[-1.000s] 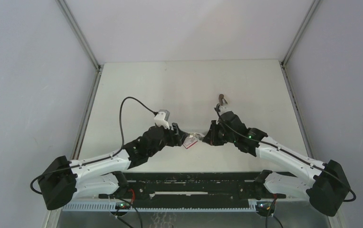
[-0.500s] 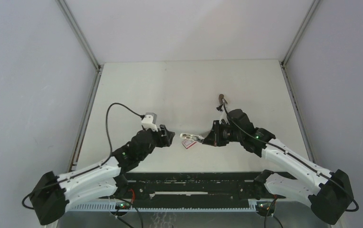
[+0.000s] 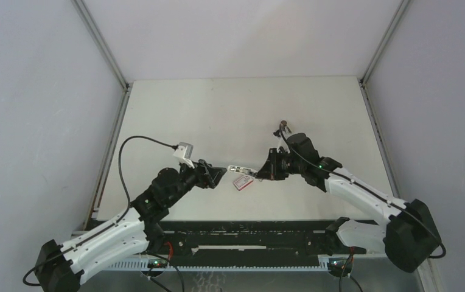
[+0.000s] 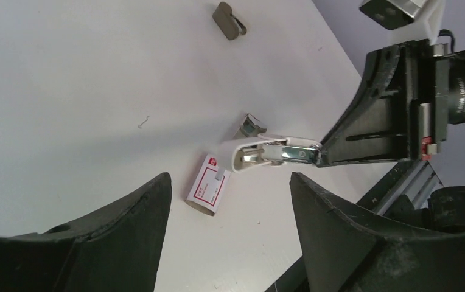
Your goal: Load the staples into the stapler
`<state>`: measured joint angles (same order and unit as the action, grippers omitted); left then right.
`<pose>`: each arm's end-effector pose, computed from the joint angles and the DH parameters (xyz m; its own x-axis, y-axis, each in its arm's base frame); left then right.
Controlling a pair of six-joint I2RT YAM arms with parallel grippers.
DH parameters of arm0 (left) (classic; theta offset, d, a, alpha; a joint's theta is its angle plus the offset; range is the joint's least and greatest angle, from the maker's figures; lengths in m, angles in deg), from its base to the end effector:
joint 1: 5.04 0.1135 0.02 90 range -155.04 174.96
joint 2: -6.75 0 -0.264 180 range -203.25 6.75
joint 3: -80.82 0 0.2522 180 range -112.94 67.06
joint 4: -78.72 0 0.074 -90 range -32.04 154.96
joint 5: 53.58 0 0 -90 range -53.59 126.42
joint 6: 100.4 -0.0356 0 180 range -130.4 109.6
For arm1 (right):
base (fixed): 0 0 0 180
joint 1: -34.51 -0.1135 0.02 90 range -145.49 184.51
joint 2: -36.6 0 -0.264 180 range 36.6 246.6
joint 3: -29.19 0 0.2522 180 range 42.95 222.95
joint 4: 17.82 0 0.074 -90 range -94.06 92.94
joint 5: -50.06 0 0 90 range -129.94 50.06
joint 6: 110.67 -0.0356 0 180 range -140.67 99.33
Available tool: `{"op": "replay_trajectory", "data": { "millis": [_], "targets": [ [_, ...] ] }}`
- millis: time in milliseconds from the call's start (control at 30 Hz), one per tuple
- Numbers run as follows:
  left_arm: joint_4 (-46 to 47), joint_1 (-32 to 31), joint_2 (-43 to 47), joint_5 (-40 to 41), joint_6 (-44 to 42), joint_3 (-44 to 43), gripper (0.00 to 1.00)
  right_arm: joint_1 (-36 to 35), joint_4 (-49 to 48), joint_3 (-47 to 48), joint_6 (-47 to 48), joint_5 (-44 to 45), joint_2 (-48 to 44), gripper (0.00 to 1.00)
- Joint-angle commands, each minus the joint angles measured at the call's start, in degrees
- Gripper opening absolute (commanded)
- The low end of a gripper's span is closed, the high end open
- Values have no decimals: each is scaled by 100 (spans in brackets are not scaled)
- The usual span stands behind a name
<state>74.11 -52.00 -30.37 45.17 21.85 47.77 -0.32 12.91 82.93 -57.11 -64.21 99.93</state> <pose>0.1193 -0.1198 0.2384 -0.4178 -0.3253 -0.8483 0.4692 0.7223 -0.5081 0.1815 0.1441 0.2385 -0.8894 0.0409 -0.4554 -0.3103 0.6775 0.6668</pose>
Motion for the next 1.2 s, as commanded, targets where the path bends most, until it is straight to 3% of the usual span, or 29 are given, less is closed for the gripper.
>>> {"op": "replay_trajectory", "data": {
  "millis": [0,200,500,1100,1167],
  "targets": [
    [572,544,-286,-1029,585,-55,76,138,-1164,206,-157,-268,715,0],
    [552,1103,-281,-1352,835,122,75,161,-1459,998,82,-366,2077,0],
    [-321,1207,-4,-877,290,58,78,383,-1568,2090,224,-578,3701,0],
    [-469,1207,151,-562,418,272,80,964,-1639,2593,168,-824,4885,0],
    [-443,1207,141,-561,459,291,80,1017,-1555,2593,214,-813,4906,4]
  ]
}}
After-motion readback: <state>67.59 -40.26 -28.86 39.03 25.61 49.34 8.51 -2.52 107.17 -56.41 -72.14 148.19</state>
